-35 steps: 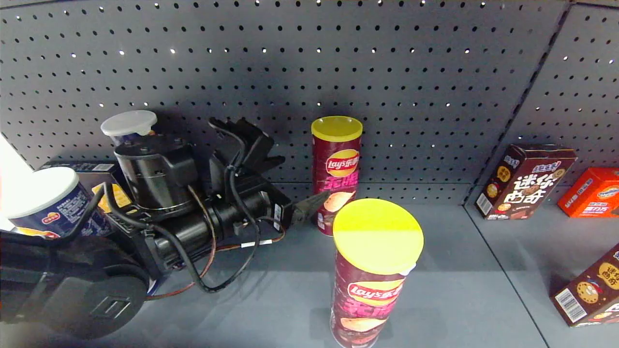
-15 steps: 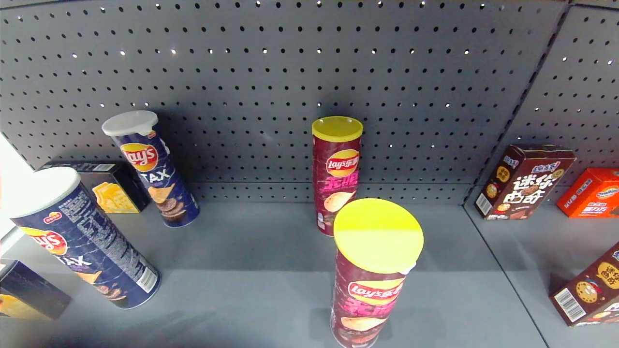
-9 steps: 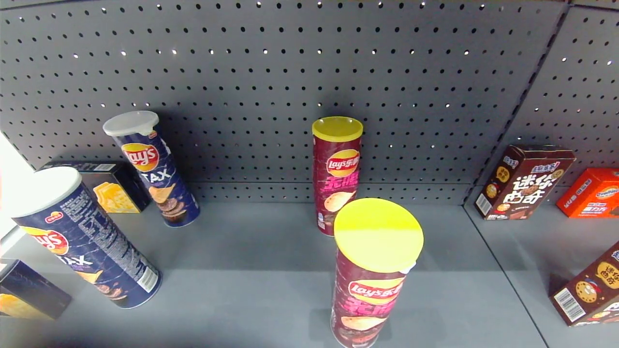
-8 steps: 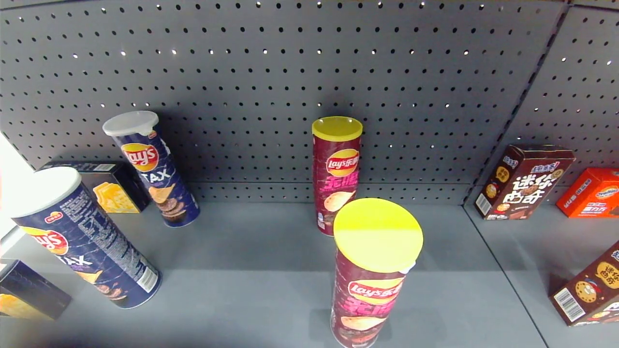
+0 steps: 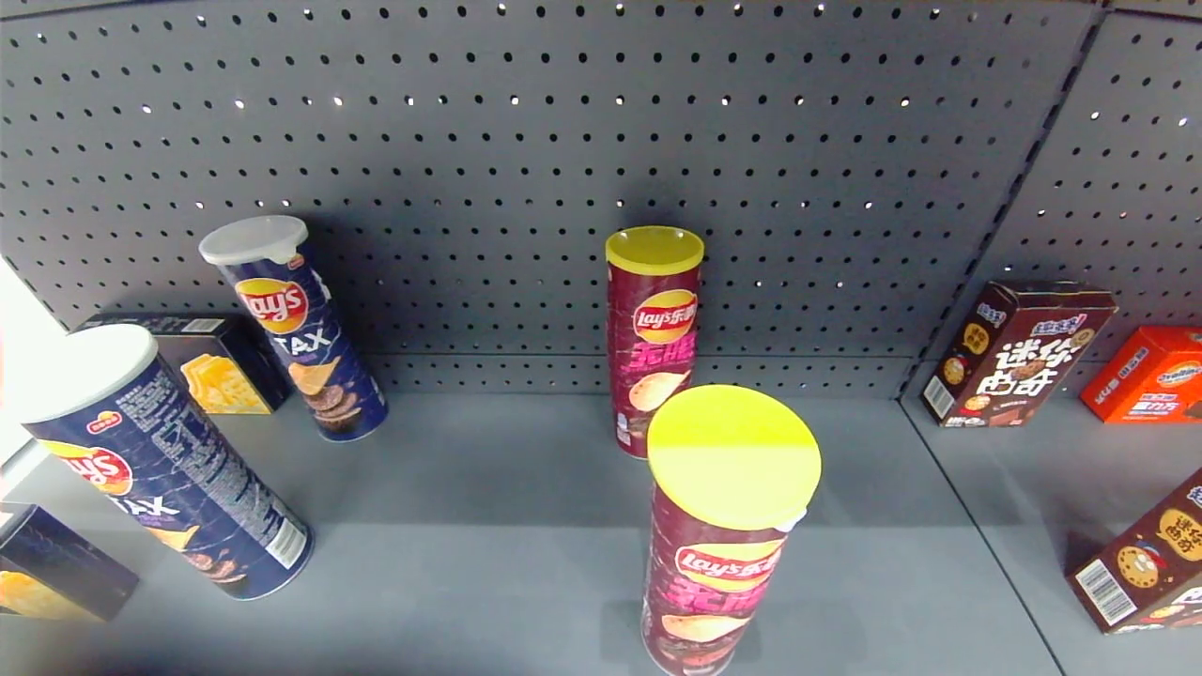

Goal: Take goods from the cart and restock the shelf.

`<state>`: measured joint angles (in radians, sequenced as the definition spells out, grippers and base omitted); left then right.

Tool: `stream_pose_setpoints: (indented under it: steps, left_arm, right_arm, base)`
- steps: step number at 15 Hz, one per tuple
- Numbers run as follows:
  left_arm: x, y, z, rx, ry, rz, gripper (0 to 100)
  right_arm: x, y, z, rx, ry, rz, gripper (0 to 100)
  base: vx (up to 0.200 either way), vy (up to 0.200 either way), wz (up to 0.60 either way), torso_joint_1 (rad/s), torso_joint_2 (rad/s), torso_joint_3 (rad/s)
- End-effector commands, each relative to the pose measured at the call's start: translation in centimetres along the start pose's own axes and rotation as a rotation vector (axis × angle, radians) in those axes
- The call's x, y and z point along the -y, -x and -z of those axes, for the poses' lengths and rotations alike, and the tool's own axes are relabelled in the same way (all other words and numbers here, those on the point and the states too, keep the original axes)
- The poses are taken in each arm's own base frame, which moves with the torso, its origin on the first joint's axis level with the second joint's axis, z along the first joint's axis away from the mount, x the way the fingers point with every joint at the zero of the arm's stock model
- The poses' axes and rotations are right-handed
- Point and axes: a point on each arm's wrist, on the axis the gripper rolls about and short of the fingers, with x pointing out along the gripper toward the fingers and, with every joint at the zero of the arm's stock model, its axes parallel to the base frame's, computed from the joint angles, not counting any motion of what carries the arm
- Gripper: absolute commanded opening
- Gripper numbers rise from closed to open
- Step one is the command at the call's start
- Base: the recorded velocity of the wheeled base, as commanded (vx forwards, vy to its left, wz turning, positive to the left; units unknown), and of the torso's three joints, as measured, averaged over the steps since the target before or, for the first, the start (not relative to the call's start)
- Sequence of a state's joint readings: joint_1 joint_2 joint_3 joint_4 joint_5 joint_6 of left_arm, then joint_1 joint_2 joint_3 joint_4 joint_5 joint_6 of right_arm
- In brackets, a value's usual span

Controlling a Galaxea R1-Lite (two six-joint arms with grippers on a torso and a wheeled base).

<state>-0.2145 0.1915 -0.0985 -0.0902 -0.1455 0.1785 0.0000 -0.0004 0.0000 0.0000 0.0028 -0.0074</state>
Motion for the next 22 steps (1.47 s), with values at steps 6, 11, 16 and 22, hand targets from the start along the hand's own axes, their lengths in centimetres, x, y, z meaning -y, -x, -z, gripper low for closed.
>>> stream_pose_setpoints:
  steps: [6,11,16,22]
  left_arm:
    - [1.2,0.9,3.9,-0.043,0.073,-0.246,100]
    - [1.2,0.9,3.9,-0.043,0.095,-0.254,100]
    - [1.0,1.0,3.9,-0.056,0.088,-0.353,100]
    - [0.9,1.1,3.9,-0.042,0.176,-0.409,100]
  right_arm:
    - [0.0,0.0,0.0,0.000,0.000,-0.002,100]
    - [0.0,0.0,0.0,0.000,0.000,0.000,100]
    - [0.0,0.0,0.0,0.000,0.000,0.000,100]
    - [0.0,0.0,0.0,0.000,0.000,0.000,100]
  base:
    - [0.000,0.000,0.00,0.000,0.00,0.000]
    - [0.000,0.000,0.00,0.000,0.00,0.000]
    - [0.000,0.000,0.00,0.000,0.00,0.000]
    - [0.000,0.000,0.00,0.000,0.00,0.000]
